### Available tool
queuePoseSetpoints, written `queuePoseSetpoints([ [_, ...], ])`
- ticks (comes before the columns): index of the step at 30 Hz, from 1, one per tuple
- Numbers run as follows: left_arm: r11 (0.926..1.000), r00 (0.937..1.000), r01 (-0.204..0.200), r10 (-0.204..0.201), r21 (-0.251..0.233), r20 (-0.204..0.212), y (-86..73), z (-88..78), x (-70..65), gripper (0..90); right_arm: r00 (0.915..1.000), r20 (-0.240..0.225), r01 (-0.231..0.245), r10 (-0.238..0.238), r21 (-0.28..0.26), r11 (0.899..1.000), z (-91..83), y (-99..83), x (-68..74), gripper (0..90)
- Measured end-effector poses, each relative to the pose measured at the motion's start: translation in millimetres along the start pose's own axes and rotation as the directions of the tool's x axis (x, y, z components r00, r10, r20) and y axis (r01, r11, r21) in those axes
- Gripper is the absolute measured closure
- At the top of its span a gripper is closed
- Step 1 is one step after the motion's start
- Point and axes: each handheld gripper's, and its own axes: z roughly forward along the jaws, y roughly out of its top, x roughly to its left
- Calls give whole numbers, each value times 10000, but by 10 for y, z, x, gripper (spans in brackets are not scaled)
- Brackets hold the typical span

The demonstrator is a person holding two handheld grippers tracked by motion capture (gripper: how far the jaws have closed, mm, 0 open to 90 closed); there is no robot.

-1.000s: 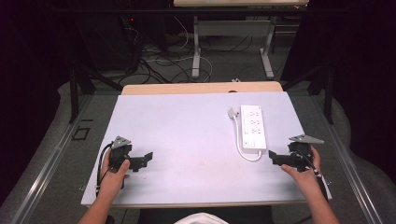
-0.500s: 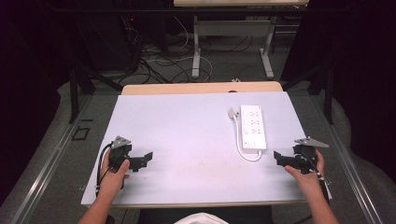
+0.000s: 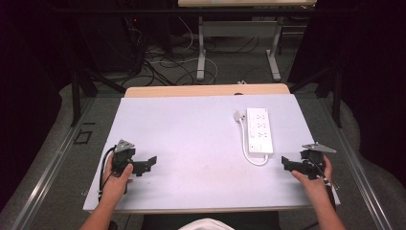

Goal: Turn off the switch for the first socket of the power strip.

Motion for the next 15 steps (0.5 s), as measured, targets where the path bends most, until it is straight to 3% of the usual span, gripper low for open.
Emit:
queuePoseSetpoints([
  [7, 9998, 9999, -59, 56, 194, 127, 8, -15, 10, 17, 10000, 20, 7, -7, 42, 10000, 15, -10, 13, 21],
  [8, 10000, 10000, -11, 11, -14, -14, -1, 1, 1, 17, 10000, 17, -46, 46, 63, 10000, 15, -11, 16, 21],
  [15, 10000, 10000, 53, -53, -14, 18, -1, 1, 3, 17, 10000, 70, -41, 41, 13, 10000, 11, -6, -4, 21],
])
